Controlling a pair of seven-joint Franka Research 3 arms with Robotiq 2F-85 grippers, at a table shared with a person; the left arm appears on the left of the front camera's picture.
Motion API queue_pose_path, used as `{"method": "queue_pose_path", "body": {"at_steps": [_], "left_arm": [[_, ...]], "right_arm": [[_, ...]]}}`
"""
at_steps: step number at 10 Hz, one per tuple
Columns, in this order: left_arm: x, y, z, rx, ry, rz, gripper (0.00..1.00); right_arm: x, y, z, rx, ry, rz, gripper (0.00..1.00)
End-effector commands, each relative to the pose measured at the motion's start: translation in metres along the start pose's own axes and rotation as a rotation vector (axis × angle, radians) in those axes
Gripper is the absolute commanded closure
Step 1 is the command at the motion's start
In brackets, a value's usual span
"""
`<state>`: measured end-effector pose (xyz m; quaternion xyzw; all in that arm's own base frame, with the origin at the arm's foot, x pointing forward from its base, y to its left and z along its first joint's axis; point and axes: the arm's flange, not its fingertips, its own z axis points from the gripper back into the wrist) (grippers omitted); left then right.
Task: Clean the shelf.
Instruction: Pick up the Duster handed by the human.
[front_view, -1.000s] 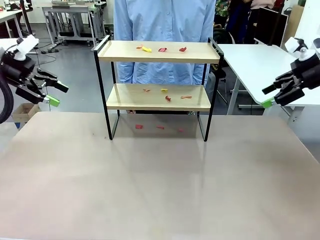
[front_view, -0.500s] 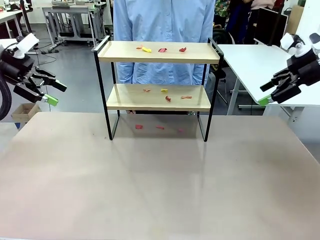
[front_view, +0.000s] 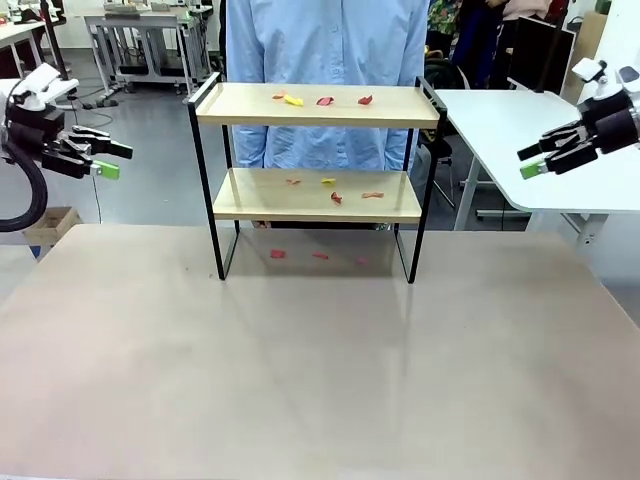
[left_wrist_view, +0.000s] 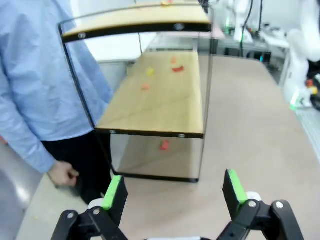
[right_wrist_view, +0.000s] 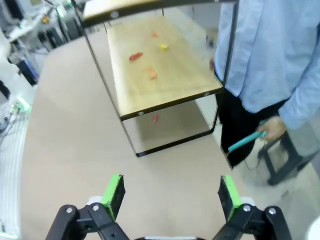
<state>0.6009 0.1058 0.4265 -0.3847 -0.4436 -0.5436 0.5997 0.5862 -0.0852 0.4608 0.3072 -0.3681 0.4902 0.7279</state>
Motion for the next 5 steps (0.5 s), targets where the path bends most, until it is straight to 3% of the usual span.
{"method": "queue_pose_path", "body": {"at_steps": [1,5], "left_arm": [[-0.024,0.033,0.009,-0.057,-0.132,-0.03,0.0],[-0.066,0.037,0.003,-0.05,-0.306,-0.16,0.0]], "right_arm": [[-0.023,-0.037,-0.001,0.089,-0.1,0.081,0.0],[-0.068,-0.052,0.0,0.102,-0.237,0.198,0.0]]}}
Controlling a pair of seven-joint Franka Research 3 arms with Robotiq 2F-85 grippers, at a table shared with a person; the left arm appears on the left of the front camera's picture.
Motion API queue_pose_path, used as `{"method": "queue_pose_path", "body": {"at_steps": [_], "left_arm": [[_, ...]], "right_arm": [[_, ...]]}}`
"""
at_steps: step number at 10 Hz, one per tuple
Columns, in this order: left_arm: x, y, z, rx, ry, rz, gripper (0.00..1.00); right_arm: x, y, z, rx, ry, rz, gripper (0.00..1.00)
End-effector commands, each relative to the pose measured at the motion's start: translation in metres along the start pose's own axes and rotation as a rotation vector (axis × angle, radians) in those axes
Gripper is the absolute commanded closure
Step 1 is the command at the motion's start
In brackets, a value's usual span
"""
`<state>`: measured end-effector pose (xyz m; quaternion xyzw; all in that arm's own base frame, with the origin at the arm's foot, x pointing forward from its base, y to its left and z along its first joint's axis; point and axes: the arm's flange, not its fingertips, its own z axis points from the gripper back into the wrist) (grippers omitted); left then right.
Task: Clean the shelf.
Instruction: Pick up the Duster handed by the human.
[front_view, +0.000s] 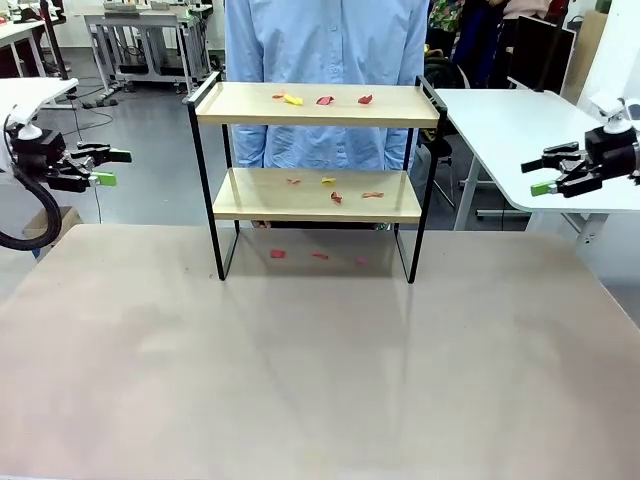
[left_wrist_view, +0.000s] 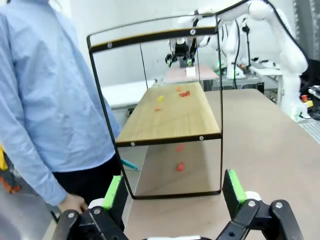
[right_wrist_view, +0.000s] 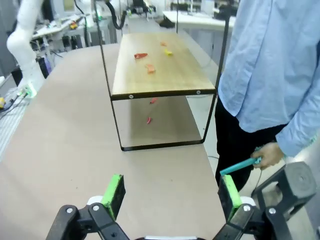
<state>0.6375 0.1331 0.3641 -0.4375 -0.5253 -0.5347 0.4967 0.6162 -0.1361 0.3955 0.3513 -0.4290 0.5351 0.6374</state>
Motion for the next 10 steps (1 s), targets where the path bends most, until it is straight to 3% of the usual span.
{"method": "queue_pose_path", "body": {"at_steps": [1,4,10], "left_arm": [[-0.008,0.005,0.0,0.0,-0.076,-0.064,0.0],[-0.02,0.001,-0.009,-0.003,-0.099,-0.101,0.0],[-0.02,-0.004,-0.014,0.013,-0.122,-0.045,0.0]], "right_arm": [[0.0,-0.004,0.001,0.003,-0.09,0.046,0.0],[-0.012,-0.003,0.005,-0.007,-0.151,0.044,0.0],[-0.019,-0.01,0.008,-0.027,-0.208,0.049,0.0]]}}
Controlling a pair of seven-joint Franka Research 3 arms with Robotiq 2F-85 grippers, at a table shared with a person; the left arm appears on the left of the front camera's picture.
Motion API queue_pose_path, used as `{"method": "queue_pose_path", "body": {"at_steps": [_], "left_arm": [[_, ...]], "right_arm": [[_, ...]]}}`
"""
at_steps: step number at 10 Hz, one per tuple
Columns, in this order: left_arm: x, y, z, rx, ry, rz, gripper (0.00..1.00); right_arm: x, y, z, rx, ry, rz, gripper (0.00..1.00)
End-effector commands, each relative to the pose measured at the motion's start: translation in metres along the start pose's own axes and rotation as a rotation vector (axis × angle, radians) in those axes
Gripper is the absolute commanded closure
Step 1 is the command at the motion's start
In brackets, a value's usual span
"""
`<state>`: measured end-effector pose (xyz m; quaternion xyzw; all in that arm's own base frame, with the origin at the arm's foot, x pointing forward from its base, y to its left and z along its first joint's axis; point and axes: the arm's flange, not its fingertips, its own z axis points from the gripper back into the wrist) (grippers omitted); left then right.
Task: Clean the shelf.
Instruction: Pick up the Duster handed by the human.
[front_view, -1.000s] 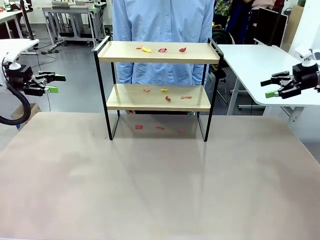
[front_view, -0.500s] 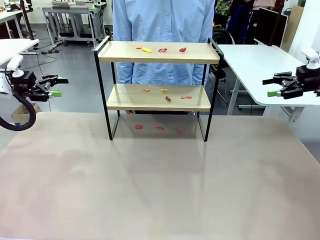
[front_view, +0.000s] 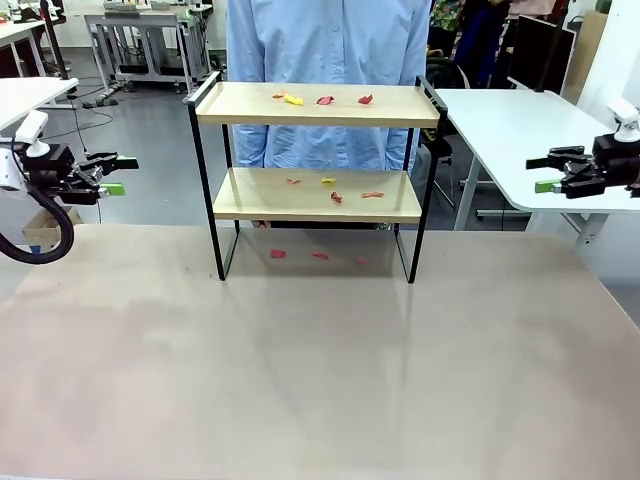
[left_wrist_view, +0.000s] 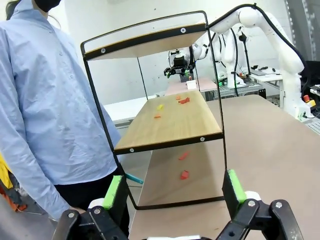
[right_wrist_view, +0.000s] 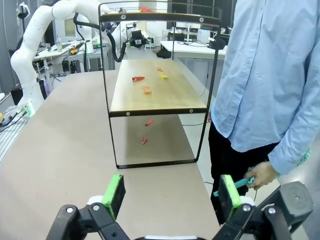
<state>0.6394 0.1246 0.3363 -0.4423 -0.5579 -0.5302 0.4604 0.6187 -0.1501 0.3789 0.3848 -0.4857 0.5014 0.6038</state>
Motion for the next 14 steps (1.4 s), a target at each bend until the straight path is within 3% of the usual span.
{"method": "queue_pose_path", "body": {"at_steps": [1,2,3,14], "left_arm": [[0.009,-0.002,-0.004,0.015,-0.046,0.012,0.0],[0.012,-0.002,-0.006,-0.005,-0.06,0.031,0.0],[0.001,0.0,0.0,0.002,-0.009,-0.001,0.0],[0.001,0.0,0.0,0.002,-0.009,-0.001,0.0]], "right_arm": [[0.003,-0.004,0.002,0.006,-0.054,0.041,0.0],[0.0,0.0,0.0,0.0,0.0,0.0,0.0],[0.0,0.0,0.0,0.0,0.0,0.0,0.0],[0.0,0.0,0.0,0.0,0.0,0.0,0.0]]}}
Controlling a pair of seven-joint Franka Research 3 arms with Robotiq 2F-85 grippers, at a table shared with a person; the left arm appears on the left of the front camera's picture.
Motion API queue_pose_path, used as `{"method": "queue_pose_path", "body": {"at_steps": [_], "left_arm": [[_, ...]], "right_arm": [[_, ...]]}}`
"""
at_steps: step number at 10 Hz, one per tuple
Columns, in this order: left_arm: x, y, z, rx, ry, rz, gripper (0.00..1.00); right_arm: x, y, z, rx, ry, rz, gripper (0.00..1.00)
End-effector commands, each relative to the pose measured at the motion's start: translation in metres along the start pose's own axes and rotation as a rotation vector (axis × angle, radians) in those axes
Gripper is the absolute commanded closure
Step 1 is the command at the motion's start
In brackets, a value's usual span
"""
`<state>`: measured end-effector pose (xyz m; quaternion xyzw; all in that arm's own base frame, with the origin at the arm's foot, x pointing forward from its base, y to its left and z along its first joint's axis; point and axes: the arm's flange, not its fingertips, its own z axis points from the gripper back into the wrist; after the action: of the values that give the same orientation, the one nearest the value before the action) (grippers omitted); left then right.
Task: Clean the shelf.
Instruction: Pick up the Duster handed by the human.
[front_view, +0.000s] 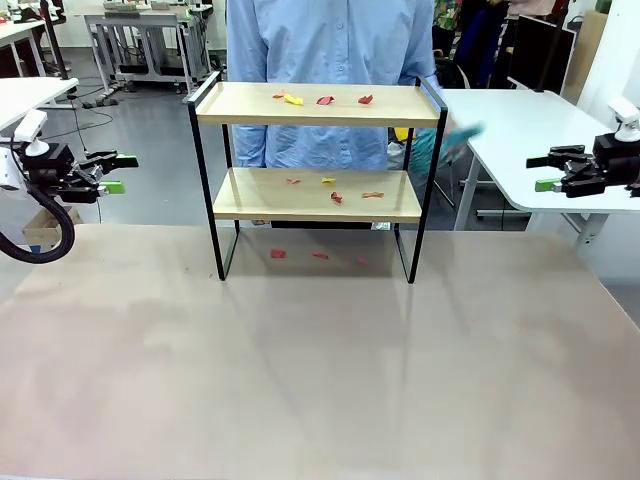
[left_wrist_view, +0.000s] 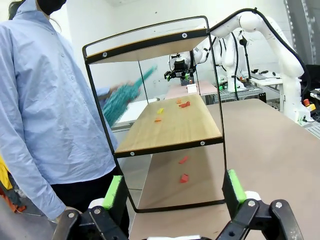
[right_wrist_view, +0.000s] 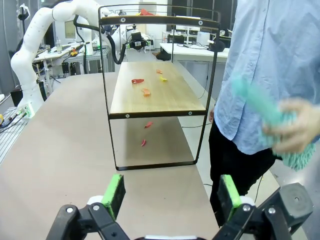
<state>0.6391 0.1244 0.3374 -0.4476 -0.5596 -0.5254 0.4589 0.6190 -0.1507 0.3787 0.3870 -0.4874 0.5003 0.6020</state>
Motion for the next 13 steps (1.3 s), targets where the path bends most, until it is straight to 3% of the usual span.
{"method": "queue_pose_path", "body": {"at_steps": [1,13], "left_arm": [[0.0001,0.0003,-0.0003,0.001,0.004,-0.008,0.0],[0.0001,0.0003,-0.0003,0.001,0.004,-0.008,0.0]], "right_arm": [[0.0004,0.0004,-0.0005,-0.001,0.007,0.0,0.0],[-0.0001,0.0,0.0,0.0,0.0,0.0,0.0]]}}
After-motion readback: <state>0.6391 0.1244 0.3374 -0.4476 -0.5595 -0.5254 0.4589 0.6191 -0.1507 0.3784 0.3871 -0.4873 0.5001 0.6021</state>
